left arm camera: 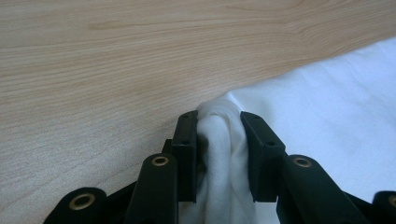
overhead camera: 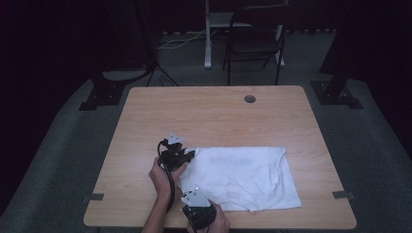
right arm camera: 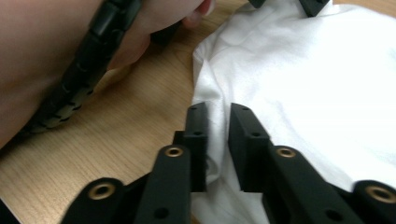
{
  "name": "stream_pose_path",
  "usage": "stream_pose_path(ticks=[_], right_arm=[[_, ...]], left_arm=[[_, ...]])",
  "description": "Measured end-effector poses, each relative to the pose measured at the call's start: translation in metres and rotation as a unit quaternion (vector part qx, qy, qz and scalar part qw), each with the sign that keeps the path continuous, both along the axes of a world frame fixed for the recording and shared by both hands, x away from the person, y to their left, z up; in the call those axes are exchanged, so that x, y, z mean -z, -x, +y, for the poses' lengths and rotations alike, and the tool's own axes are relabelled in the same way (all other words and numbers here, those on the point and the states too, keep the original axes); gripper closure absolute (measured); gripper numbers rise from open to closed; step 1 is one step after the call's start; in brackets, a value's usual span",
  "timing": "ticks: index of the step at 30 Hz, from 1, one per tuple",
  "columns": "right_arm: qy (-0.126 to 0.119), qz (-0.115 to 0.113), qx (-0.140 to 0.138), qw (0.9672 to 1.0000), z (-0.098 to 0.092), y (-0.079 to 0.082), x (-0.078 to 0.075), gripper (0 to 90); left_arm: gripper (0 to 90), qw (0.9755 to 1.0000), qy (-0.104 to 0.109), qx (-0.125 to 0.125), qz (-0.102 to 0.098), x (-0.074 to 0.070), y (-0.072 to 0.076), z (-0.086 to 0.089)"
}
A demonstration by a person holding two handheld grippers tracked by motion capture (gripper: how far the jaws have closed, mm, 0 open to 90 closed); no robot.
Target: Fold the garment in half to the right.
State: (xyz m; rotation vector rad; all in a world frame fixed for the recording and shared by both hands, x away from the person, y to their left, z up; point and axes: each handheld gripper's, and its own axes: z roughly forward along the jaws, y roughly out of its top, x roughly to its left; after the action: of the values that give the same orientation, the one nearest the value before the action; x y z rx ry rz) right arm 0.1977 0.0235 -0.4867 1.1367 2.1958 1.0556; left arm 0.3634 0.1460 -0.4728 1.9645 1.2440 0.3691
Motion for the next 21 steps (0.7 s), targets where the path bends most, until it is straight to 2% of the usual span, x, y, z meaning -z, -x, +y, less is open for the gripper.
stream_pose_path(ticks=[5, 9, 12, 16, 21], right_arm=[[-0.038, 0.015, -0.011, 0.9991, -0.012, -0.004, 0.001, 85.2], [-0.048, 0.016, -0.012, 0.9986, -0.014, -0.004, 0.002, 85.7], [-0.042, 0.009, -0.008, 0.9990, -0.013, -0.002, 0.002, 85.2], [-0.020, -0.014, -0.004, 0.9997, -0.008, 0.004, 0.001, 85.1], [-0.028, -0.037, 0.003, 0.9989, -0.008, 0.008, 0.001, 86.0]], left_arm=[[71.0, 0.9999, -0.009, -0.005, -0.004, -0.001, 0.001, -0.002], [72.5, 0.9998, -0.009, -0.014, -0.008, -0.002, 0.002, -0.003], [72.9, 0.9996, -0.005, -0.023, -0.012, -0.004, 0.004, -0.002], [73.0, 0.9991, -0.005, -0.035, -0.023, -0.006, 0.008, -0.003], [73.6, 0.9981, -0.010, -0.045, -0.041, -0.010, 0.013, -0.008]])
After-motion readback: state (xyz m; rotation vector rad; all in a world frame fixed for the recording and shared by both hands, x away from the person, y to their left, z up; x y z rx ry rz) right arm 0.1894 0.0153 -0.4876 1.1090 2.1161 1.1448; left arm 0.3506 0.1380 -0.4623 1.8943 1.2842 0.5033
